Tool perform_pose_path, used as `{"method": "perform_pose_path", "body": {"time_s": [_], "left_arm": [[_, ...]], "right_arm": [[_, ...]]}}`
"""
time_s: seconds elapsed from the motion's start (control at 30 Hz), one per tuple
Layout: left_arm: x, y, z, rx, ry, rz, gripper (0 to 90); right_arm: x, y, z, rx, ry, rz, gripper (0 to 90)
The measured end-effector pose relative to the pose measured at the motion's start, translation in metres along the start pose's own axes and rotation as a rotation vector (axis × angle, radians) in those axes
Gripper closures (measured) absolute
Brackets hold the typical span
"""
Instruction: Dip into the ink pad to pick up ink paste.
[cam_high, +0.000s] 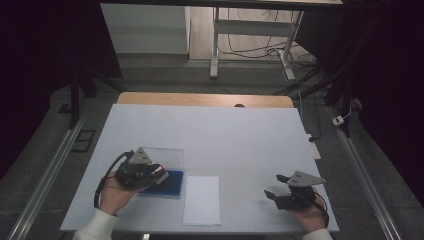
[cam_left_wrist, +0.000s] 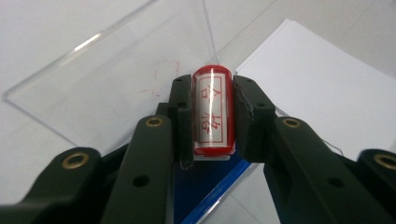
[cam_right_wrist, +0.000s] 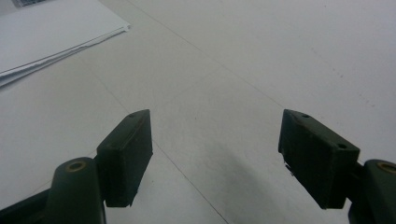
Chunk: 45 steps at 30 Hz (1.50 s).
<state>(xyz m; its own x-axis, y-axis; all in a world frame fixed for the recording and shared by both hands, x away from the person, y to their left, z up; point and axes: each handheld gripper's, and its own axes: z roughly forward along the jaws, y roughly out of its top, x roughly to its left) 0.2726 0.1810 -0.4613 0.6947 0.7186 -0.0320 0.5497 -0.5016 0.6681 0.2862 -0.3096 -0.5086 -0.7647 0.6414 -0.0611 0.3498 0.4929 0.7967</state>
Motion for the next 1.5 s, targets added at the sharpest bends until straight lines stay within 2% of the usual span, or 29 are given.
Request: {"method": "perform_pose_path", "body": {"time_s": [0.1, 0.47, 0.73, 1.0, 1.13, 1.5], "left_arm": [[-0.003, 0.002, 0.008, 0.022, -0.010, 0.013, 70.6], [-0.005, 0.002, 0.018, 0.051, 0.011, 0.026, 70.6], [-0.006, 0.001, 0.027, 0.083, 0.010, 0.027, 70.6], [-0.004, -0.001, 0.031, 0.101, 0.005, 0.022, 70.6], [-0.003, -0.002, 0.032, 0.095, 0.002, 0.015, 70.6], [-0.008, 0.000, 0.033, 0.116, 0.032, 0.029, 70.8]], "right_arm": [[0.000, 0.000, 0.000, -0.001, 0.004, -0.001, 25.9], [0.001, -0.001, 0.001, 0.006, -0.003, -0.003, 26.0], [0.001, -0.001, 0.001, 0.007, -0.003, -0.003, 26.0], [0.001, -0.001, 0.000, 0.006, -0.004, -0.002, 26.0], [0.000, -0.001, 0.000, 0.005, -0.004, -0.002, 26.1], [0.001, -0.001, 0.001, 0.005, 0.006, -0.001, 26.1]]}}
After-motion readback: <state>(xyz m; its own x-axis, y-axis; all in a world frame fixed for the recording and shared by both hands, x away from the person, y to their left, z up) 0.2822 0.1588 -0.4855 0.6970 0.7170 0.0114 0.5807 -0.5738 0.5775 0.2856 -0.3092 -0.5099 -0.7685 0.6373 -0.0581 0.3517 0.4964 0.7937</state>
